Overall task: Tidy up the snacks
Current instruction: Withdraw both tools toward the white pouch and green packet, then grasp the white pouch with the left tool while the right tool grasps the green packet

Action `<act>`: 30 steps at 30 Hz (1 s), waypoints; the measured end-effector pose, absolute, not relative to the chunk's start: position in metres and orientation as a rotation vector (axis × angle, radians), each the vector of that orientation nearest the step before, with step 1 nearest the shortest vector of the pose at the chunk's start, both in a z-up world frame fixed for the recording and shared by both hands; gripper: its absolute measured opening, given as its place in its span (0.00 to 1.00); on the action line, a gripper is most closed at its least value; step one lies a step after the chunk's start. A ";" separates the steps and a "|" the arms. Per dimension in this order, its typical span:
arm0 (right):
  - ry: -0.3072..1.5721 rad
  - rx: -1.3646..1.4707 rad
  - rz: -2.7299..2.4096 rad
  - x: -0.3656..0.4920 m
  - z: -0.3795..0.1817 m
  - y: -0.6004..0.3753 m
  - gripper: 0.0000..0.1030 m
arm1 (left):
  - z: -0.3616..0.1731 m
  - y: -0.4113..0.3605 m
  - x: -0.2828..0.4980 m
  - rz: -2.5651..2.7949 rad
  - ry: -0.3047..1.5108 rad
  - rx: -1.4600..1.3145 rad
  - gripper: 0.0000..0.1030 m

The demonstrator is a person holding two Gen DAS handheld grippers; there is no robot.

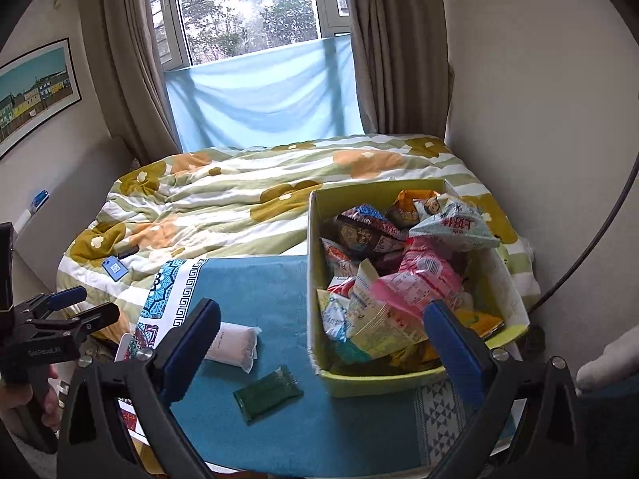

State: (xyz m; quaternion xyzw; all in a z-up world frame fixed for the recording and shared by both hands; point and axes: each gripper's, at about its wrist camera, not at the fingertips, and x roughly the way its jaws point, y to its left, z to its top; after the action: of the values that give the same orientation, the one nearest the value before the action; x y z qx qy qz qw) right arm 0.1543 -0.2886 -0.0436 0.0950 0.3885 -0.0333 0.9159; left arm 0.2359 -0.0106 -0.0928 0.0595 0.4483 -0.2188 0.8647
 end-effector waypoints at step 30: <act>1.124 0.400 -0.440 0.169 -0.234 -0.219 0.98 | -0.278 -0.113 0.297 -1.047 1.020 0.889 0.98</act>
State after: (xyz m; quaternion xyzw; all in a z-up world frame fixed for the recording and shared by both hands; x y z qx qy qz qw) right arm 0.1688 -0.2186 -0.2345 0.1866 0.5249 -0.2055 0.8046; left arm 0.2968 -0.1128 -0.2779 0.3922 0.4499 -0.4621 0.6559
